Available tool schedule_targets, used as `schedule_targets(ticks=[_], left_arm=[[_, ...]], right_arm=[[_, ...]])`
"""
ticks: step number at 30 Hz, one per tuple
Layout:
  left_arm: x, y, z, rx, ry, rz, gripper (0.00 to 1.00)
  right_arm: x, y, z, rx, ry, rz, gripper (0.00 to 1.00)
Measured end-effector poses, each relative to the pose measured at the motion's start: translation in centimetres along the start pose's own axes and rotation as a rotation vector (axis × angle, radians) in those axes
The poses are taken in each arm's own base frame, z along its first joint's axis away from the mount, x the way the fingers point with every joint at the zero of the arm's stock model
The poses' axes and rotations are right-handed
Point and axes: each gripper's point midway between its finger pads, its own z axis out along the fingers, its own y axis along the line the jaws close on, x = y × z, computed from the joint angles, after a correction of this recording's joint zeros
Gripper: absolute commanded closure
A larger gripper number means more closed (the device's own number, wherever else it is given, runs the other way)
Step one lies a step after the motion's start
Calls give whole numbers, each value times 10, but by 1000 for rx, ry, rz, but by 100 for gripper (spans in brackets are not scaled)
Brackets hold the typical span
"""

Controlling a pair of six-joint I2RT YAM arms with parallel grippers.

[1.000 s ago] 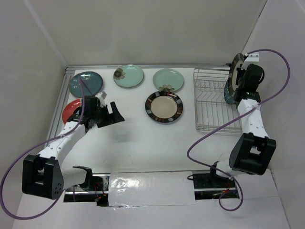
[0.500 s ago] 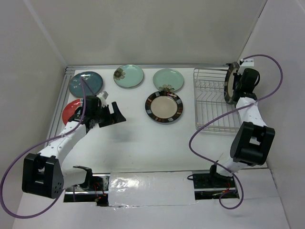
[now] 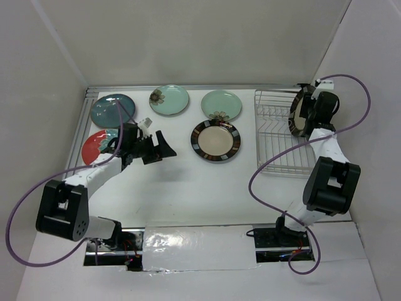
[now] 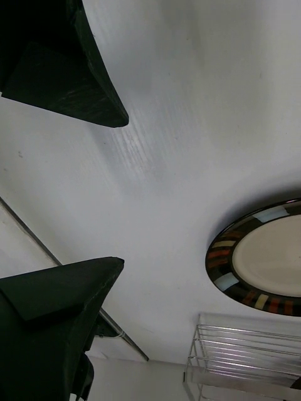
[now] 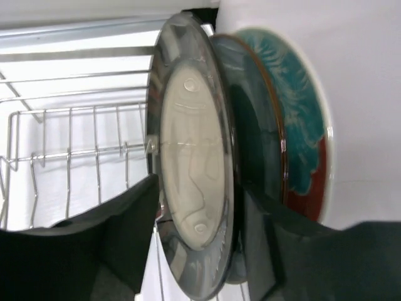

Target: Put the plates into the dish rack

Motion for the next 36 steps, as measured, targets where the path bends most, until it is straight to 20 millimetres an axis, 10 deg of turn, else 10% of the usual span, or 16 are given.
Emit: schedule_targets(ticks=[3,5,17,28,36], left_arm=[[5,2,18,23,34,-50,3],[7,4,28,34,52,-78,3],[12,-9,108,96,119,-236,9],[-5,-39,174,159,72,-355,25],[2,-27,192,112,58,-460,83]], right_arm=[[-11,-1,-1,5,-15,29,35],[-22,-1,-3,1,-30,52,1],[-118,64,-87,-199,-237,206,1],[-66,125,-119,-379,-121,255,1],[-44,169,-139,-500,-65,234,4]])
